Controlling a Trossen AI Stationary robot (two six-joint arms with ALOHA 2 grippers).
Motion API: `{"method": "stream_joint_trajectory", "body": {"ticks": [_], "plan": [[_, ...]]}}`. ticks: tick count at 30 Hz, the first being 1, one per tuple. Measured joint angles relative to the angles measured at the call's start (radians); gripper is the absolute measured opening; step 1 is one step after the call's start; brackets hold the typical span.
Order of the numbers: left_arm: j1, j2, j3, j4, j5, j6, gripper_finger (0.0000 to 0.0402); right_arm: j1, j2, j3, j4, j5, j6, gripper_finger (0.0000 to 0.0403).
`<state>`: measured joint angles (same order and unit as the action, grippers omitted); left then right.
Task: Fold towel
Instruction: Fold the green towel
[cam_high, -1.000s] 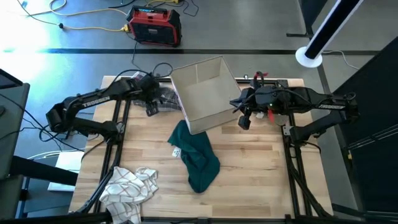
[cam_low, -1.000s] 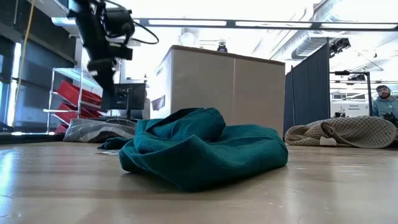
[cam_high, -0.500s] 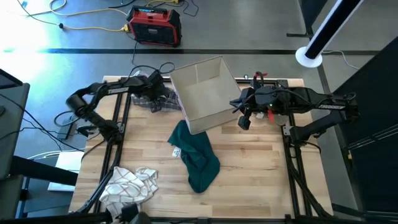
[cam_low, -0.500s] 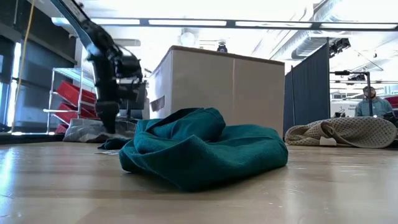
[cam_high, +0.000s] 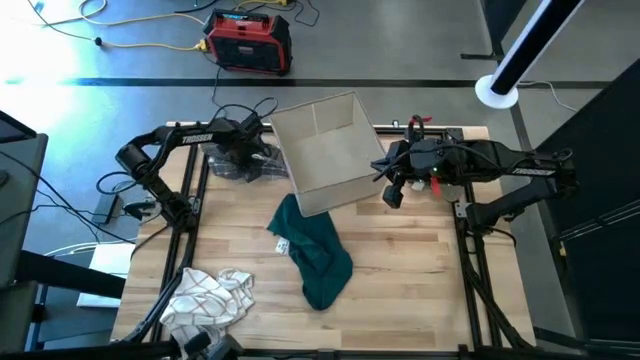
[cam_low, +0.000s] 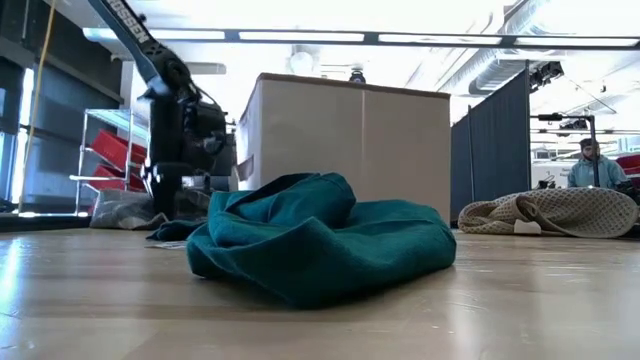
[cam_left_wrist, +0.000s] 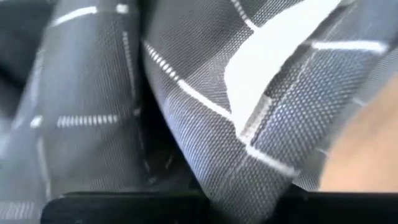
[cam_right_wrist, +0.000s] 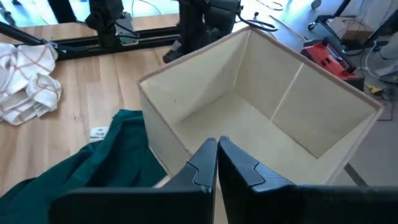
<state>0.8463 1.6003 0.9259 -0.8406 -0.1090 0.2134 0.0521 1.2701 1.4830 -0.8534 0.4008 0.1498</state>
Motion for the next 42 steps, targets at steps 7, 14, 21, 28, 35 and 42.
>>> {"method": "stream_joint_trajectory", "body": {"ticks": [7, 14, 21, 28, 35, 42], "plan": [[-0.067, -0.182, 0.177, -0.361, -0.081, -0.131, 0.0003, 0.000, 0.000, 0.000, -0.001, 0.066, -0.044, 0.0000], [-0.167, -0.352, 0.357, -0.651, 0.037, -0.392, 0.0002, 0.000, 0.000, 0.000, -0.037, 0.085, -0.046, 0.0000], [-0.318, -0.436, 0.380, -0.731, 0.461, -0.606, 0.0002, -0.008, 0.000, 0.000, -0.026, 0.121, -0.045, 0.0000], [-0.606, -0.450, 0.380, -0.730, 0.627, -0.768, 0.0002, -0.020, 0.000, 0.000, -0.079, 0.090, -0.019, 0.0000], [-0.866, -0.412, 0.379, -0.617, 0.596, -0.732, 0.0010, -0.020, 0.000, 0.000, -0.086, 0.087, -0.019, 0.0000], [-0.928, -0.335, 0.379, -0.599, 0.363, -0.697, 0.0096, -0.037, 0.000, 0.000, -0.039, 0.054, 0.086, 0.0000]]}}
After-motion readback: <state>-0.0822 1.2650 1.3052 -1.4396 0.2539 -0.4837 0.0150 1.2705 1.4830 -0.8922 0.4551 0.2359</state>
